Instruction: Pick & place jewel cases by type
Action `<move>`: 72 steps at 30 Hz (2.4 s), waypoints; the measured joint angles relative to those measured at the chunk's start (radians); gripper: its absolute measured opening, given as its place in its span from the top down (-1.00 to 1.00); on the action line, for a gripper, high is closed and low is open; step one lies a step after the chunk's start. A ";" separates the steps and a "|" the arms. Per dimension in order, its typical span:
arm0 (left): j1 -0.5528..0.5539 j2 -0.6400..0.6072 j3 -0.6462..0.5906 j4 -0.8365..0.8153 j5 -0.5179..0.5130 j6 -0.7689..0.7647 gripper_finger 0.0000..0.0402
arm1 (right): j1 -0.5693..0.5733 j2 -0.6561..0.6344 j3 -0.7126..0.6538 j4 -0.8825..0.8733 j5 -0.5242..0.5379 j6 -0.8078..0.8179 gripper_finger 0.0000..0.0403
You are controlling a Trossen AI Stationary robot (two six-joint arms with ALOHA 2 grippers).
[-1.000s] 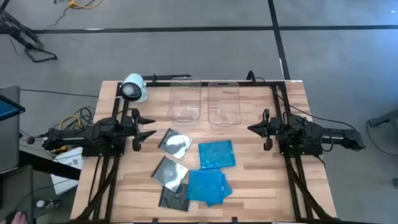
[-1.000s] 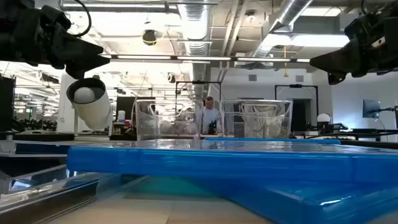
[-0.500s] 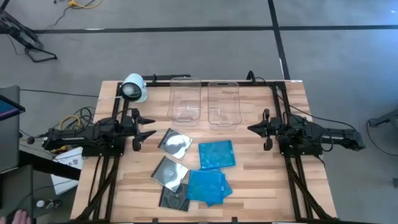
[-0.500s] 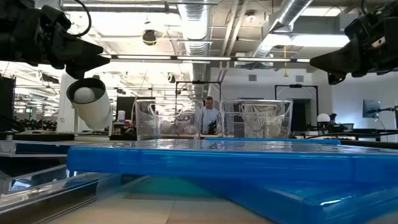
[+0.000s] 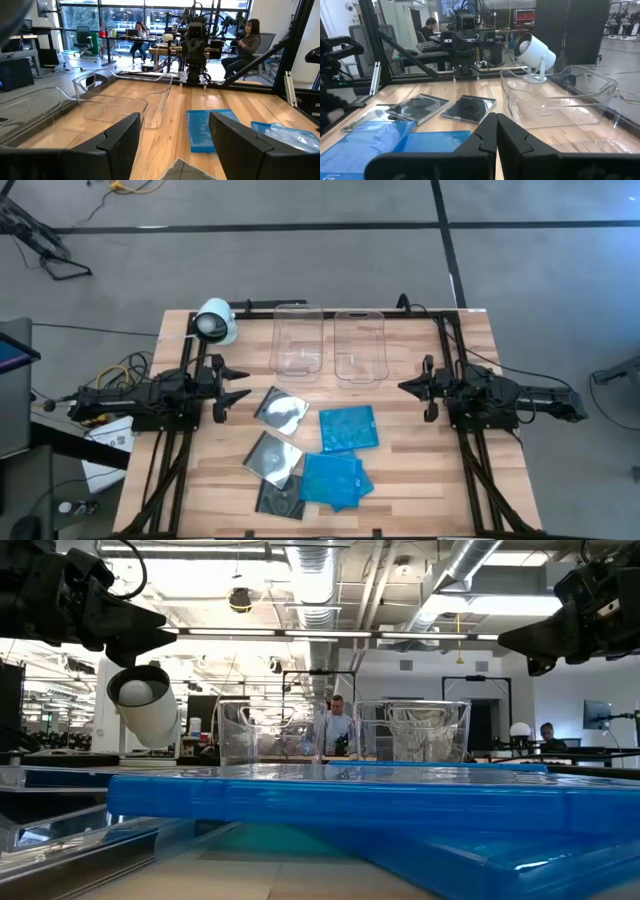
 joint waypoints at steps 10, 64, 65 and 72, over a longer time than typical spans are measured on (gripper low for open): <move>0.000 0.000 0.000 0.000 0.000 0.000 -0.15 | 0.000 0.000 0.000 0.000 0.000 0.000 1.00; 0.001 -0.002 0.000 0.071 -0.211 -0.285 -0.15 | 0.000 0.000 -0.003 0.177 0.010 0.262 1.00; 0.001 -0.002 0.000 0.068 -0.249 -0.270 -0.15 | -0.003 0.000 -0.002 0.192 0.014 0.285 1.00; 0.001 -0.003 0.005 0.081 -0.358 -0.217 -0.15 | -0.004 0.000 -0.002 0.237 0.026 0.384 1.00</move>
